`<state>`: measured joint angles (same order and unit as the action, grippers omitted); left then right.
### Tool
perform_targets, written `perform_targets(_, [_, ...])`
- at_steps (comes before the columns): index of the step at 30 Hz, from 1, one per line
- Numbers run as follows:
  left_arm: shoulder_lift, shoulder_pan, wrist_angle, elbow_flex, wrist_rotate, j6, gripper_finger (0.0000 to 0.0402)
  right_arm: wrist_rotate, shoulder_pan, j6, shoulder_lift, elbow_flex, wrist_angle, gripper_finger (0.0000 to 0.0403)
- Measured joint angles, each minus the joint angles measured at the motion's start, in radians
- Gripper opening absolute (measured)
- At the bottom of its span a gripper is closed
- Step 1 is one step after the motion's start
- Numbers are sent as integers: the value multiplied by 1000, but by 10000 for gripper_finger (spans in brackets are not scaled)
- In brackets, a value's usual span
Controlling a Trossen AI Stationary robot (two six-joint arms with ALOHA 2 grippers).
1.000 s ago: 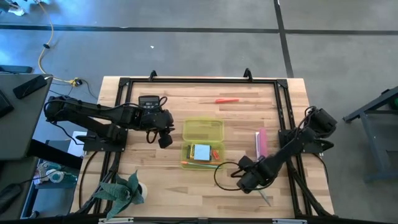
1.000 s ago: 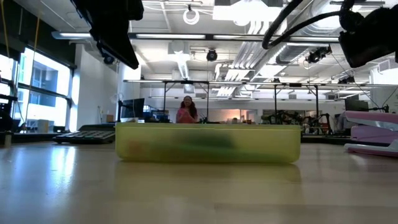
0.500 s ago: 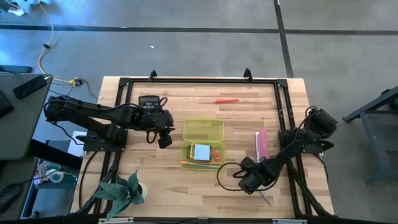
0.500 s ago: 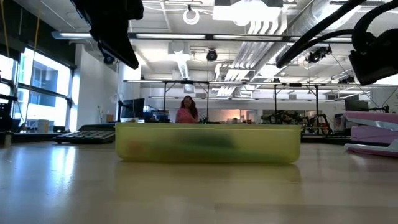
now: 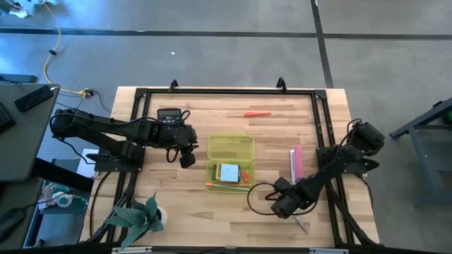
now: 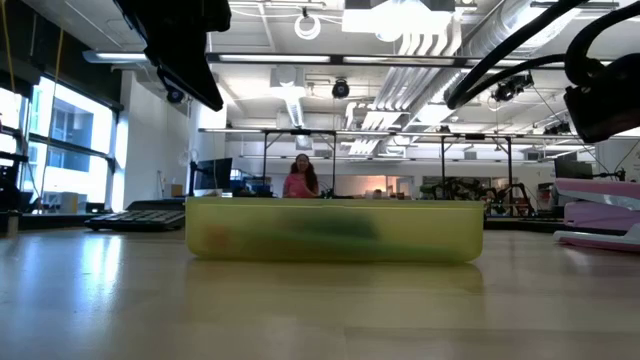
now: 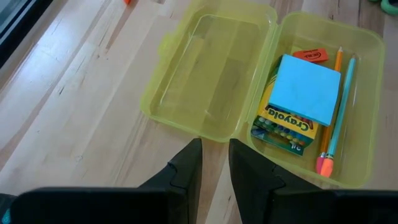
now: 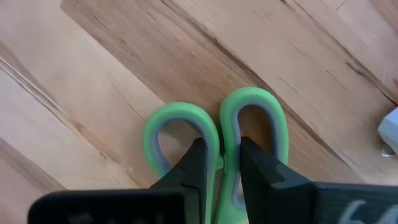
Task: Pack school essentials
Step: Put the green scissors into the yellow supply box
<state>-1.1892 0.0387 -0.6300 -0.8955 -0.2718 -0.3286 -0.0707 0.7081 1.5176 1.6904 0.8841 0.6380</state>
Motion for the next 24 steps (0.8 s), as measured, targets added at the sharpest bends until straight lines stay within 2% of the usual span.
perform_targets(6, [0,0,0,0,0,0,71,-20,0,-54,4,27,20,54])
perform_targets(12, [0,0,0,0,0,0,71,-103,-9,-140,0,77,-4,56])
perform_targets(16, [0,0,0,0,0,0,70,-159,-28,-226,-16,101,-38,56])
perform_targets(24, [0,0,-1,0,0,3,70,-196,-92,-439,-15,167,-36,56])
